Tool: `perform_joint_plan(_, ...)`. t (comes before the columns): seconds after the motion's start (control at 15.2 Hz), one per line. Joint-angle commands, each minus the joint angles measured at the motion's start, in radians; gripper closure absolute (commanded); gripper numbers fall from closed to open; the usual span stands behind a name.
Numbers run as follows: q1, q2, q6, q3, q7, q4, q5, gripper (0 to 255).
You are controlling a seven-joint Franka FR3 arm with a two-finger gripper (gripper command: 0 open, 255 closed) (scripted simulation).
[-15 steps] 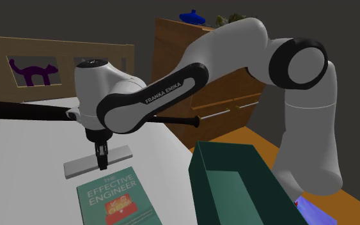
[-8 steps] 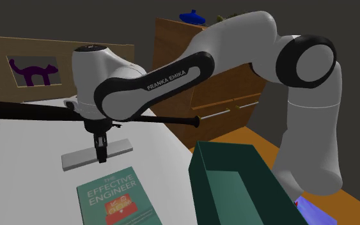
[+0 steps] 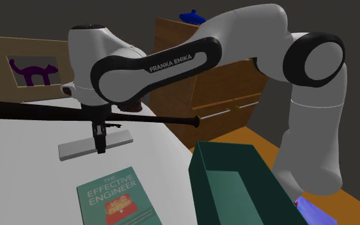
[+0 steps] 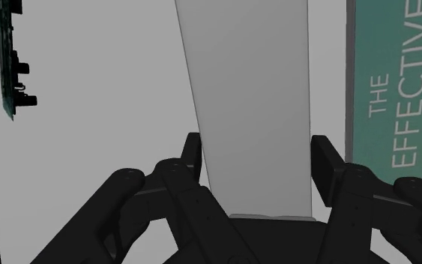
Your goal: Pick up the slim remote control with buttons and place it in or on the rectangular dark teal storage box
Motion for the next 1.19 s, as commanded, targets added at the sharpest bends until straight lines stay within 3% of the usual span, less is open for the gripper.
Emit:
perform_joint_plan(0.0, -0.001, -0.008, -0.021, 0.002, -0.004, 0.013, 0.004, 255)
perform_joint_plan(1.12, 0.005, -0.041, -0.235, 0.012, -0.022, 0.198, 0.024, 255)
